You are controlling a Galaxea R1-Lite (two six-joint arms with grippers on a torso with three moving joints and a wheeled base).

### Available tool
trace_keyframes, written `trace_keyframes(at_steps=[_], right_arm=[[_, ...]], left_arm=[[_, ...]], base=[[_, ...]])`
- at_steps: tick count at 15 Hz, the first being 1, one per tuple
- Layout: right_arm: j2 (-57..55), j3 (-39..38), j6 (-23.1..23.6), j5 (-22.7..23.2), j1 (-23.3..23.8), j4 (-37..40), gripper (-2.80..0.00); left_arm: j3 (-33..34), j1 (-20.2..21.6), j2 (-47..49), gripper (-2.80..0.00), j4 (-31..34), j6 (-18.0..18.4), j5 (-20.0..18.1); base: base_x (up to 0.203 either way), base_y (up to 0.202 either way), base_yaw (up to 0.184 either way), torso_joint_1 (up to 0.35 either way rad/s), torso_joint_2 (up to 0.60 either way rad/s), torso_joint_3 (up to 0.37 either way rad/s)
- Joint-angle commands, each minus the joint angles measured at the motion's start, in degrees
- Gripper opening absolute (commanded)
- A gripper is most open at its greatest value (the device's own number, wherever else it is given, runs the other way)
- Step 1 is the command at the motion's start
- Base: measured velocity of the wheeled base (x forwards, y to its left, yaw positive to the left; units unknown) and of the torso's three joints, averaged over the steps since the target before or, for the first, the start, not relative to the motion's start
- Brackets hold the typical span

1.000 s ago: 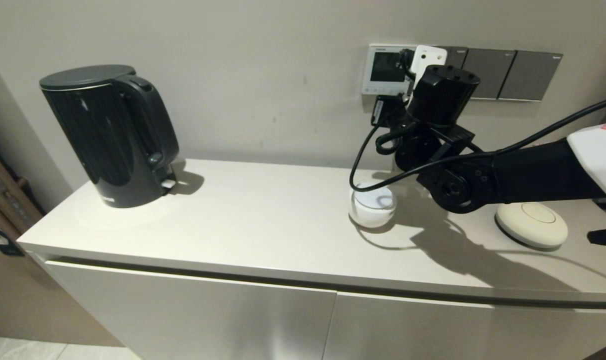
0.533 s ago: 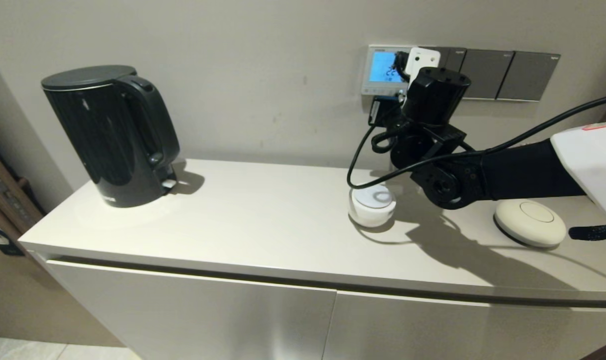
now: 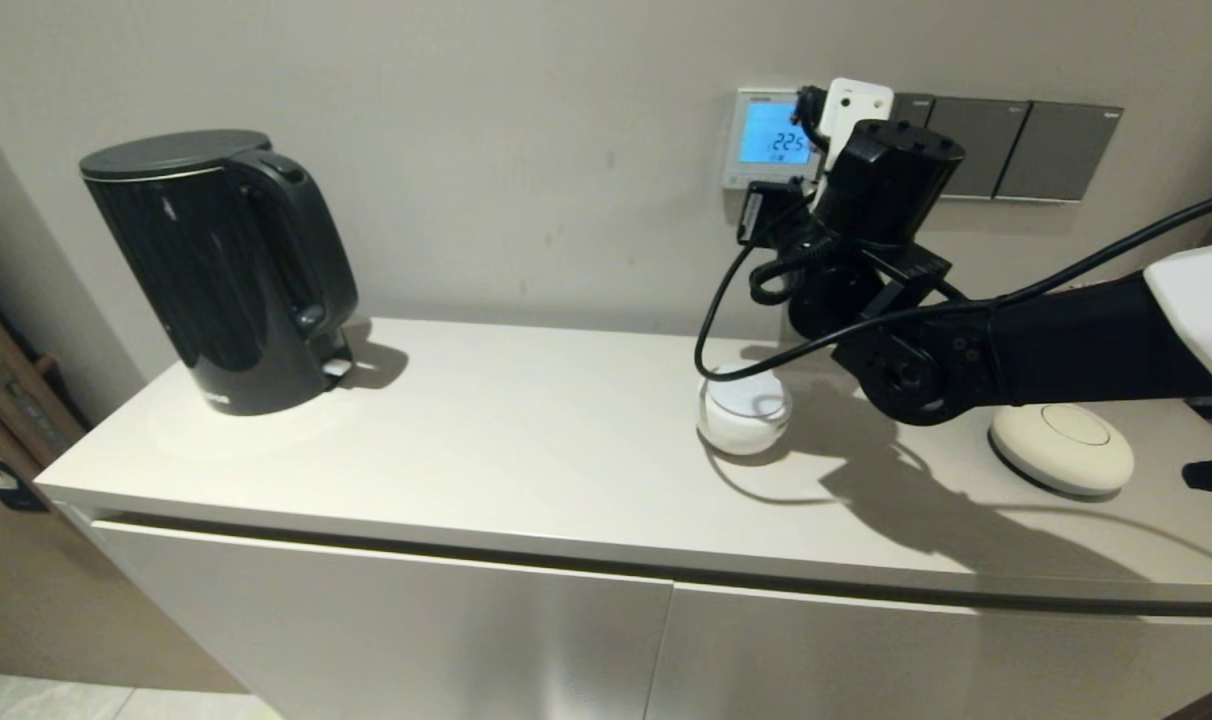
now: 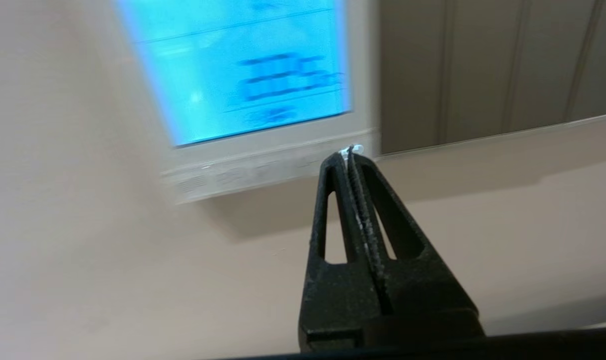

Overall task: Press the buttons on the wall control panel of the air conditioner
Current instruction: Turn on the central air conditioner, then press the temperature increase button

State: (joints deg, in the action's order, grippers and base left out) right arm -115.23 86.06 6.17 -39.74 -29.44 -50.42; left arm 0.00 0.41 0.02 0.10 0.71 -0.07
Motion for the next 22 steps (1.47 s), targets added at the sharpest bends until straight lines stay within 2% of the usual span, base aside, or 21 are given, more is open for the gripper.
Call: trace_keyframes(at_steps=[1, 4, 22], right_arm=[[2.2, -1.3, 0.1, -0.4, -2.3, -0.3, -2.80], [2.8, -1.9, 0.1, -0.6, -4.5, -0.3, -2.80], [-6.1, 7.1, 0.5, -0.1, -3.4, 0.2, -2.80]], left_arm=[[0.0, 0.0, 0.0, -2.80, 0.0, 0.0, 0.0], [0.0, 0.0, 0.0, -2.80, 0.0, 0.0, 0.0], [0.0, -0.1, 0.0, -2.80, 0.0, 0.0, 0.0]], base=[[0.000, 0.000, 0.000, 0.000, 0.00, 0.000], [0.000, 0.000, 0.000, 0.000, 0.00, 0.000], [0.000, 0.000, 0.000, 0.000, 0.00, 0.000]])
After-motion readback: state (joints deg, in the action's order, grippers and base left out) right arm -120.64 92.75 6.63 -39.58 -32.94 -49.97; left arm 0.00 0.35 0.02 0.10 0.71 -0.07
